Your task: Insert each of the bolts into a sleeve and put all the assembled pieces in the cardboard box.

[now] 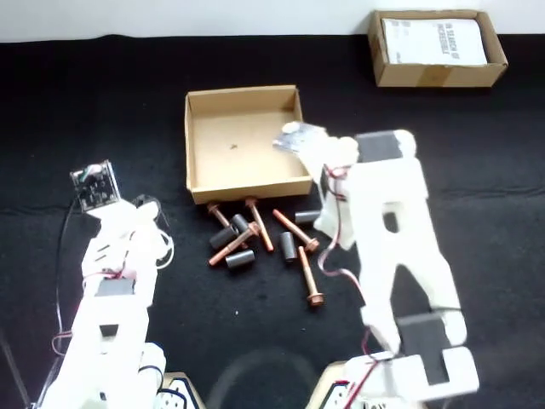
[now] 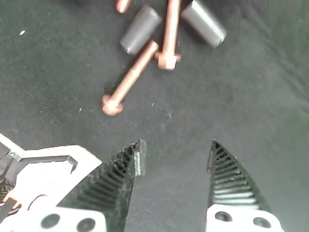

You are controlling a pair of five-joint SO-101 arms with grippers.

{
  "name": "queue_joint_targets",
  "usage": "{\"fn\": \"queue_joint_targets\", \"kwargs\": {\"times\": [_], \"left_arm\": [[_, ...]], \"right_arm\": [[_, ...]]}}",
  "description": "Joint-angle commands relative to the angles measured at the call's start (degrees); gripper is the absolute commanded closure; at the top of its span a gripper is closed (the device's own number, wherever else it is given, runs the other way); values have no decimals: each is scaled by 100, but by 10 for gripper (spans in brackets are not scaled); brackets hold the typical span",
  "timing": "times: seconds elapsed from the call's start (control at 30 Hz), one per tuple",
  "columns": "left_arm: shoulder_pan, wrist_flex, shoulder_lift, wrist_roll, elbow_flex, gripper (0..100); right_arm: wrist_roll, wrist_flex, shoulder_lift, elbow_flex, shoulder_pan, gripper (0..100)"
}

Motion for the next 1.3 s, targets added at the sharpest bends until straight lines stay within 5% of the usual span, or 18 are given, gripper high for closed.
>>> {"fn": "queue_joint_targets", "kwargs": {"times": [0.0, 0.43, 0.8, 1.27], "left_arm": [[-48, -422, 13, -273, 48, 986], [-66, -440, 13, -369, 31, 986], [-66, -440, 13, -369, 22, 986], [-66, -422, 13, -369, 22, 986]], "right_arm": [[747, -505, 602, -268, -92, 796], [1855, -549, 2615, -1895, -119, 796], [1864, 110, 4040, -3662, -532, 796], [1653, -242, 5042, -3776, -453, 800]]}}
